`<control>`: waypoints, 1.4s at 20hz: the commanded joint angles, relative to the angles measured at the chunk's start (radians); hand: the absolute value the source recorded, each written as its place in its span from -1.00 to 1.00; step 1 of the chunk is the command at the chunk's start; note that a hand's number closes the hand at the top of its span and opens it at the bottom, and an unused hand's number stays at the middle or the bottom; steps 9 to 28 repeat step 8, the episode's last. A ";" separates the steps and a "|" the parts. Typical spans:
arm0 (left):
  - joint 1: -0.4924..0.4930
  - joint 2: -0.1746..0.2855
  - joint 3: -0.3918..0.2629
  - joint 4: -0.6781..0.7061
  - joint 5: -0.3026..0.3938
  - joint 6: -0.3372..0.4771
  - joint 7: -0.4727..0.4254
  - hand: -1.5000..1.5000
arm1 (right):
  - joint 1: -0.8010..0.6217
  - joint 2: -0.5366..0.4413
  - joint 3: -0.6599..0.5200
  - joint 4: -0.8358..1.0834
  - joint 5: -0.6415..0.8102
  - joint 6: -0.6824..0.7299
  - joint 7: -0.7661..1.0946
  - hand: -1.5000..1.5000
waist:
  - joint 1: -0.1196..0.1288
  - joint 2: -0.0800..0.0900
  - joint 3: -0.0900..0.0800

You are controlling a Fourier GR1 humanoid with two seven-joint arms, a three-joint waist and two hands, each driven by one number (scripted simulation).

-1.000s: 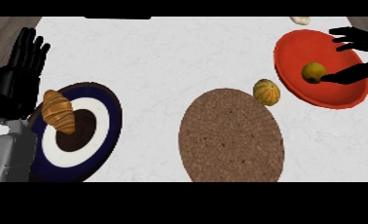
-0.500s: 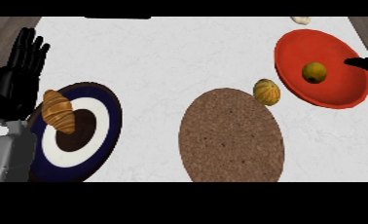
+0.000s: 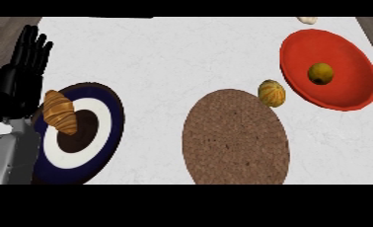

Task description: Pick the lemon from the placemat and place it in the bowl

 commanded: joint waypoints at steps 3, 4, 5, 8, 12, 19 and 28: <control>0.008 0.002 0.002 0.002 0.004 -0.013 -0.019 0.00 | 0.102 -0.107 -0.070 0.065 -0.058 0.116 -0.089 -1.00 | 0.005 0.009 0.005; 0.004 0.004 0.013 -0.005 0.017 -0.010 -0.002 0.00 | 0.136 -0.132 -0.071 0.069 -0.062 0.169 -0.116 -1.00 | -0.004 0.003 0.004; 0.006 0.004 0.001 -0.025 0.005 -0.004 0.010 0.00 | 0.144 -0.123 -0.083 0.076 -0.071 0.152 -0.128 -1.00 | 0.004 0.005 0.006; 0.004 0.008 0.005 -0.007 0.005 -0.010 0.000 0.00 | 0.145 -0.159 -0.085 0.083 -0.072 0.190 -0.120 -1.00 | 0.011 0.010 0.007; 0.004 0.008 0.005 -0.007 0.005 -0.010 0.000 0.00 | 0.145 -0.159 -0.085 0.083 -0.072 0.190 -0.120 -1.00 | 0.011 0.010 0.007; 0.004 0.008 0.005 -0.007 0.005 -0.010 0.000 0.00 | 0.145 -0.159 -0.085 0.083 -0.072 0.190 -0.120 -1.00 | 0.011 0.010 0.007; 0.004 0.008 0.005 -0.007 0.005 -0.010 0.000 0.00 | 0.145 -0.159 -0.085 0.083 -0.072 0.190 -0.120 -1.00 | 0.011 0.010 0.007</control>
